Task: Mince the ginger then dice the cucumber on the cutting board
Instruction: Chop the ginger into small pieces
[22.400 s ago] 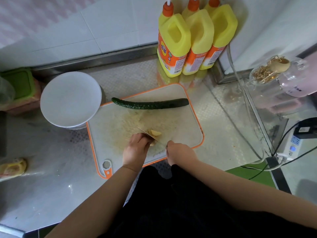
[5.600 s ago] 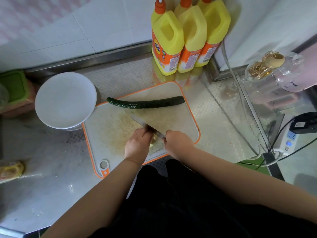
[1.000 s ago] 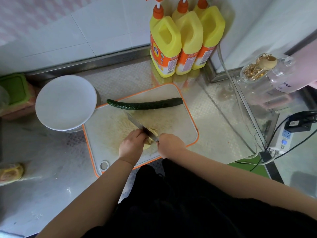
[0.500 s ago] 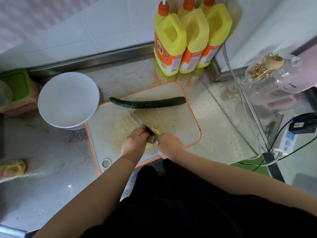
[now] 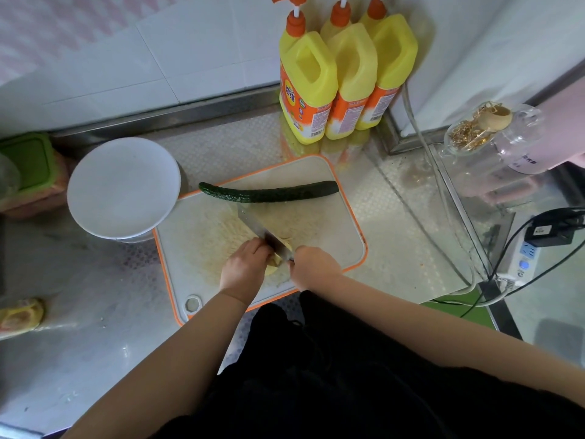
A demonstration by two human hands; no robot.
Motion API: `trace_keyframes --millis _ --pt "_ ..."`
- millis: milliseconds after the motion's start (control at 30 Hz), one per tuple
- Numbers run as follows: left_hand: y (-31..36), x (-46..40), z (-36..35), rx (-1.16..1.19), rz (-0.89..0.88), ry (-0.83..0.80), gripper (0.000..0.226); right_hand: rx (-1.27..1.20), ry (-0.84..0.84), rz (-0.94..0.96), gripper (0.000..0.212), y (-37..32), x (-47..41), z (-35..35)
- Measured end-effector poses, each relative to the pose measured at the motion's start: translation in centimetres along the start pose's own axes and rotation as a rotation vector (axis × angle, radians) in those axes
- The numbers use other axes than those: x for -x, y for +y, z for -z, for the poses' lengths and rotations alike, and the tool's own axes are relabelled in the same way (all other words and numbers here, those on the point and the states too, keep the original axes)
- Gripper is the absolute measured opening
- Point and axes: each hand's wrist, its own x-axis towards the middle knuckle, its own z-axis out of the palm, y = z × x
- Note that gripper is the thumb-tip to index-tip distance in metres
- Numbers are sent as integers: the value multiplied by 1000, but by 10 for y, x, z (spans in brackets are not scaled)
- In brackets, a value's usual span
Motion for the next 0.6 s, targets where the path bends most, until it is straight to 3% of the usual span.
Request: trace_keyframes --millis 167,233,367,600 --pt "-2 0 -4 -1 -15 22 13 -6 -11 -15 26 -5 1 -2" --pt "-3 1 -6 5 -4 11 5 4 -15 -17 27 -7 -1 -4" --pt "-2 0 -7 29 20 5 20 3 -31 -15 26 -9 -5 -9" --pt "-3 2 -5 17 -33 27 9 -160 -49 -39 26 4 -14 -8"
